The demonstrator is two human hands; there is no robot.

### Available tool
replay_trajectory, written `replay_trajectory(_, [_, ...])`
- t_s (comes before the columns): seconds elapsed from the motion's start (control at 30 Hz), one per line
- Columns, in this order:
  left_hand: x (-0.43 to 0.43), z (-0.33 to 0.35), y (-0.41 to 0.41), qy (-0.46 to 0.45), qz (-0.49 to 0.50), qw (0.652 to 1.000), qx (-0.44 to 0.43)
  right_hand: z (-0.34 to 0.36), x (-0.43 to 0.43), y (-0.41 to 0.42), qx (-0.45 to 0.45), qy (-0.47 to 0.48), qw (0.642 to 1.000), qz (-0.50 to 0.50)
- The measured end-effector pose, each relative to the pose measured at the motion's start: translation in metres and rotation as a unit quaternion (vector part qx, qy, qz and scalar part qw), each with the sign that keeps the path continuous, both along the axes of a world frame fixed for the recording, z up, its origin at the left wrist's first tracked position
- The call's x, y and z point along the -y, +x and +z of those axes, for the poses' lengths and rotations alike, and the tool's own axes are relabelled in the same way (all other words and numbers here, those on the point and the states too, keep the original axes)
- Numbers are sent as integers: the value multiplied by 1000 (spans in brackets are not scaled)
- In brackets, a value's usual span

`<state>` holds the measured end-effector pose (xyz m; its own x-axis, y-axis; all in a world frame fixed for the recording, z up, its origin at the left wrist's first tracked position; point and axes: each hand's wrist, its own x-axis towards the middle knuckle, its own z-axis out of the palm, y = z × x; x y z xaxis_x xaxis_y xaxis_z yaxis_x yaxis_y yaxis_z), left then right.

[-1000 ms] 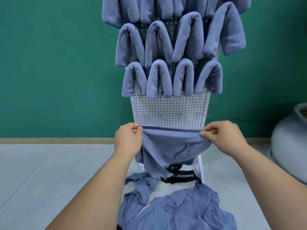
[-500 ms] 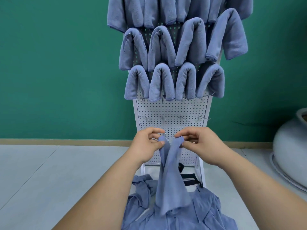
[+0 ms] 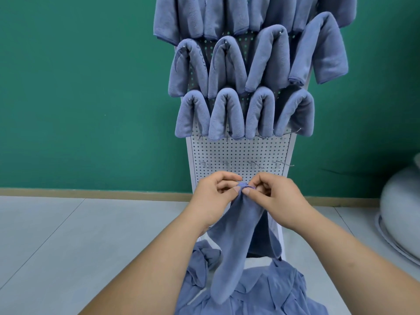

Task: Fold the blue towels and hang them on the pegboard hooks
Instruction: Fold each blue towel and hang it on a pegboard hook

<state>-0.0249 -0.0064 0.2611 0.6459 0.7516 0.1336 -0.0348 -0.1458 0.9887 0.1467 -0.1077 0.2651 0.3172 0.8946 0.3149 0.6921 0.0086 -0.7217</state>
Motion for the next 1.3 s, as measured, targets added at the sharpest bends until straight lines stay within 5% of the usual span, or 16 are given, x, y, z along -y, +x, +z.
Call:
replay_trajectory(0.27, [-1, 0, -3, 32, -29, 999, -4, 3, 1, 1, -4, 13, 1000, -15])
replay_trajectory(0.4, [-6, -2, -4, 71, -11, 997, -22, 1, 5, 10, -124, -68, 985, 97])
replay_trajectory(0.53, [-9, -4, -4, 94, 14, 995, -39, -2, 7, 15, -186, -72, 978, 67])
replay_trajectory(0.97, [-16, -13, -3, 246, 50, 953, -170, -14, -5, 9, -38, -49, 997, 35])
replay_trajectory(1.13, [-37, -6, -18, 316, 149, 919, -181, -19, -2, 28, 25, -104, 993, 53])
replay_trajectory(1.3, [-68, -13, -52, 271, 259, 912, -167, -19, 15, 72, 120, -128, 983, -55])
